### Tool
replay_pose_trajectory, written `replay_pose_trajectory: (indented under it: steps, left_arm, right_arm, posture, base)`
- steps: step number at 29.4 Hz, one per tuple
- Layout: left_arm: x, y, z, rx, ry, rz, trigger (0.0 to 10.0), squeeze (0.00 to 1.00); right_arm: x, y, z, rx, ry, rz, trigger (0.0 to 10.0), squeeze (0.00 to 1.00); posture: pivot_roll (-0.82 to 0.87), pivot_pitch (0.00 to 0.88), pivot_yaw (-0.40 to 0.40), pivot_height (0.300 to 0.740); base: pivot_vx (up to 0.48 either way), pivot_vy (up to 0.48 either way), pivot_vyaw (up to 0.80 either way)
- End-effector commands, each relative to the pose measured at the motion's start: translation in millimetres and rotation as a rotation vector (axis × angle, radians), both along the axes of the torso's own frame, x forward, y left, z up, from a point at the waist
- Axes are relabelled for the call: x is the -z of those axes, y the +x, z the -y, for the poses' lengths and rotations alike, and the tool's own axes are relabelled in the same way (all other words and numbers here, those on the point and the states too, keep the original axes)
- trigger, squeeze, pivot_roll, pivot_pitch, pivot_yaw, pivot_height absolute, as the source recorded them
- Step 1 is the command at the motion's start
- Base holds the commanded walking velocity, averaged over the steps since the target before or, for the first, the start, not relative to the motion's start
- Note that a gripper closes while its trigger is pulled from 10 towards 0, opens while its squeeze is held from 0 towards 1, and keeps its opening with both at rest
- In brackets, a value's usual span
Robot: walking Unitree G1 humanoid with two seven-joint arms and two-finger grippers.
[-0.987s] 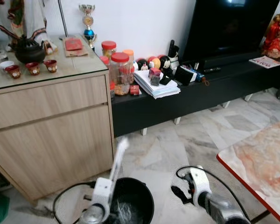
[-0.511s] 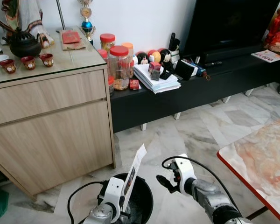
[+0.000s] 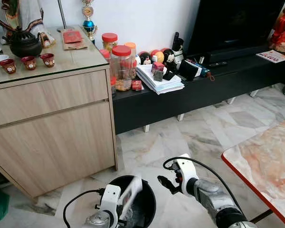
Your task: Picking trash to rubbish bin
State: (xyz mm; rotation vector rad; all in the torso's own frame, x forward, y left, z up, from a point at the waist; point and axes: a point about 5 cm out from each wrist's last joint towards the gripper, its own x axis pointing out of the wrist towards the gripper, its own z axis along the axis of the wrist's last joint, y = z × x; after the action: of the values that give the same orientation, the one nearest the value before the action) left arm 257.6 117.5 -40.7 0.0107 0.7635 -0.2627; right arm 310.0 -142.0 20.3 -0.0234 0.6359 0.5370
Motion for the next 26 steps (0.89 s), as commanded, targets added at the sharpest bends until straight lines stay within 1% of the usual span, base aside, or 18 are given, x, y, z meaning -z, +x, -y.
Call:
replay_pose_trajectory:
  steps: [1, 7, 13, 15, 17, 19, 21, 22, 23, 24, 25, 26]
  left_arm:
    - [3, -3.4, 0.2, -0.004, -0.005, -0.02, 10.0, 1.0]
    - [3, -3.0, -2.6, -0.02, -0.005, -0.015, 10.0, 1.0]
    - [0, 0.2, -12.3, -0.084, 0.01, 0.013, 10.0, 1.0]
    - [-4, 5.6, -20.2, -0.152, 0.017, 0.056, 10.0, 1.0]
    - [-12, 13.2, -31.5, -0.253, 0.023, 0.122, 10.0, 1.0]
    - [-16, 17.4, -39.1, -0.318, 0.022, 0.162, 10.0, 1.0]
    - [-19, 19.1, -42.4, -0.345, 0.021, 0.18, 10.0, 1.0]
    - [-22, 20.8, -54.3, -0.432, 0.052, 0.199, 10.0, 1.0]
    - [-24, 21.6, -66.2, -0.519, 0.083, 0.212, 10.0, 0.63]
    - [-24, 21.6, -66.2, -0.519, 0.083, 0.212, 10.0, 0.63]
    - [-27, 21.9, -77.5, -0.598, 0.118, 0.225, 10.0, 0.0]
    - [-29, 21.9, -88.2, -0.666, 0.147, 0.228, 10.0, 0.0]
  right_arm:
    - [0, -1.1, 3.7, 0.007, -0.009, -0.004, 10.0, 0.0]
    - [0, -0.9, 5.0, 0.014, -0.008, -0.003, 10.0, 0.0]
    - [1, -1.5, 6.8, 0.027, -0.011, -0.003, 10.0, 0.0]
    - [1, -1.3, 7.2, 0.032, -0.009, -0.001, 10.0, 0.0]
    - [0, -0.9, 7.6, 0.036, -0.008, 0.002, 10.0, 0.0]
    - [0, -0.6, 8.0, 0.039, -0.007, 0.004, 10.0, 0.0]
    - [0, -0.5, 8.0, 0.039, -0.007, 0.004, 10.0, 0.0]
    - [0, -0.2, 8.0, 0.04, -0.007, 0.005, 10.0, 0.0]
    - [-1, 0.1, 8.0, 0.042, -0.007, 0.007, 10.0, 0.0]
    - [-1, 0.1, 8.0, 0.042, -0.007, 0.007, 10.0, 0.0]
    - [-1, 0.3, 8.2, 0.043, -0.007, 0.01, 10.0, 0.0]
    - [-1, 0.3, 8.3, 0.044, -0.005, 0.013, 10.0, 0.0]
  posture:
    - [-0.04, 0.098, -0.08, 0.74]
    - [-0.04, 0.098, -0.08, 0.74]
    - [-0.04, 0.099, -0.082, 0.74]
    - [-0.04, 0.099, -0.084, 0.74]
    - [-0.04, 0.099, -0.087, 0.74]
    - [-0.03, 0.1, -0.088, 0.74]
    - [-0.03, 0.1, -0.088, 0.74]
    - [-0.03, 0.099, -0.091, 0.74]
    - [-0.04, 0.1, -0.092, 0.74]
    - [-0.04, 0.1, -0.092, 0.74]
    - [-0.04, 0.098, -0.094, 0.74]
    - [-0.04, 0.098, -0.095, 0.74]
  base:
    - [0.0, 0.0, 0.0]
    - [0.0, 0.0, 0.0]
    - [0.0, 0.0, 0.0]
    - [0.0, 0.0, 0.0]
    - [0.0, 0.0, 0.0]
    - [0.0, 0.0, 0.0]
    - [0.0, 0.0, 0.0]
    - [0.0, 0.0, 0.0]
    - [0.0, 0.0, 0.0]
    - [0.0, 0.0, 0.0]
    - [0.0, 0.0, 0.0]
    - [0.0, 0.0, 0.0]
